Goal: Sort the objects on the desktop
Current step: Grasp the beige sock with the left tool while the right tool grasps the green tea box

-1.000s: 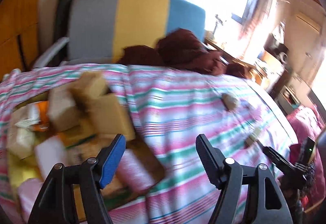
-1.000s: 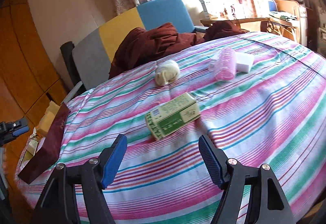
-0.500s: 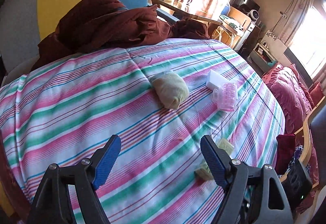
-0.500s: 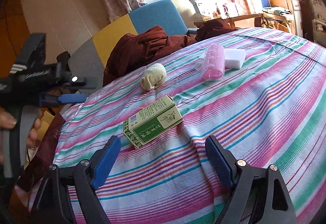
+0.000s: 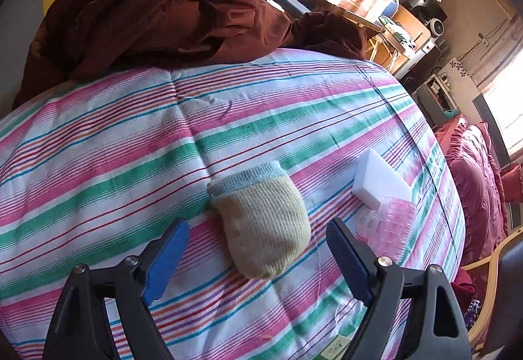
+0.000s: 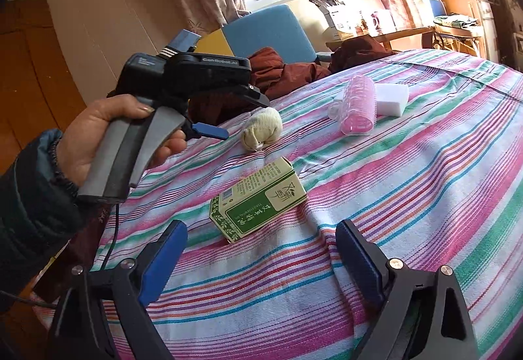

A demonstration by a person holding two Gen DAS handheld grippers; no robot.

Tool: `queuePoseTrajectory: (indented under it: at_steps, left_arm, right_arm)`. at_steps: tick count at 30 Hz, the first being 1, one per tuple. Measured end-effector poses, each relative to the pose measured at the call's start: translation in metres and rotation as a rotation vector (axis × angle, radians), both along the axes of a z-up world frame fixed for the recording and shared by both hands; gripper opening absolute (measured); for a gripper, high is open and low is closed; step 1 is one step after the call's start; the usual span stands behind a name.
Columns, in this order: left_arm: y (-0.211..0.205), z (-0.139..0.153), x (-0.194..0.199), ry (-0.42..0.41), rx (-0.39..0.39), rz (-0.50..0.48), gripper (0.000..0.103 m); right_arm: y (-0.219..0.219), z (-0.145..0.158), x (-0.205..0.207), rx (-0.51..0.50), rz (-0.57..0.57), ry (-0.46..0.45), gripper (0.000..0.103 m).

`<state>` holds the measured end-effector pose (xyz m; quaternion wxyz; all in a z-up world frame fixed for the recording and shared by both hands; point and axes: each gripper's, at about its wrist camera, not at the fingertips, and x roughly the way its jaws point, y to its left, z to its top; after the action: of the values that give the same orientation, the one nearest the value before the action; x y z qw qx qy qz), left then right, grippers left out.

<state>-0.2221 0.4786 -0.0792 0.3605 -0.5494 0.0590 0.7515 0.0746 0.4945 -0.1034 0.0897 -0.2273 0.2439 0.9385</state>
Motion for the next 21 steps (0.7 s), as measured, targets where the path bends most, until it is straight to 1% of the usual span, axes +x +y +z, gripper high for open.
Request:
queuePoseTrajectory:
  at_steps: [4,5,6,8,9,12,15,18,21]
  left_arm:
    - [0.007,-0.008,-0.001,0.009,-0.015,-0.007,0.085]
    - [0.004,-0.009,0.001,0.016,-0.012,-0.01,0.082]
    - [0.002,-0.009,0.002,0.023,-0.008,-0.013,0.074]
    - [-0.003,-0.009,0.005,0.038,0.0,-0.019,0.074]
    - [-0.005,-0.009,0.006,0.045,0.003,-0.022,0.07]
    - [-0.013,-0.009,0.01,0.066,0.015,-0.032,0.067]
    - [-0.021,-0.009,0.015,0.086,0.027,-0.04,0.067]
    - [-0.056,-0.006,0.028,0.073,0.046,-0.027,0.067]
    - [-0.097,0.002,0.05,0.09,0.068,-0.033,0.067]
  right_arm:
    - [0.0,0.0,-0.001,-0.002,0.006,0.002,0.095]
    - [0.0,0.0,-0.001,-0.002,0.007,0.002,0.095]
    - [0.0,0.0,0.0,-0.002,0.008,0.002,0.095]
    - [0.0,0.0,-0.001,-0.001,0.01,0.0,0.095]
    - [0.001,0.0,-0.001,-0.001,0.011,-0.002,0.095]
    - [0.0,0.0,-0.002,0.001,0.013,-0.007,0.095]
    - [0.0,0.0,-0.002,0.004,0.015,-0.013,0.096]
    - [0.0,0.0,-0.003,0.006,0.019,-0.019,0.096]
    - [-0.001,0.0,-0.003,0.007,0.02,-0.025,0.097]
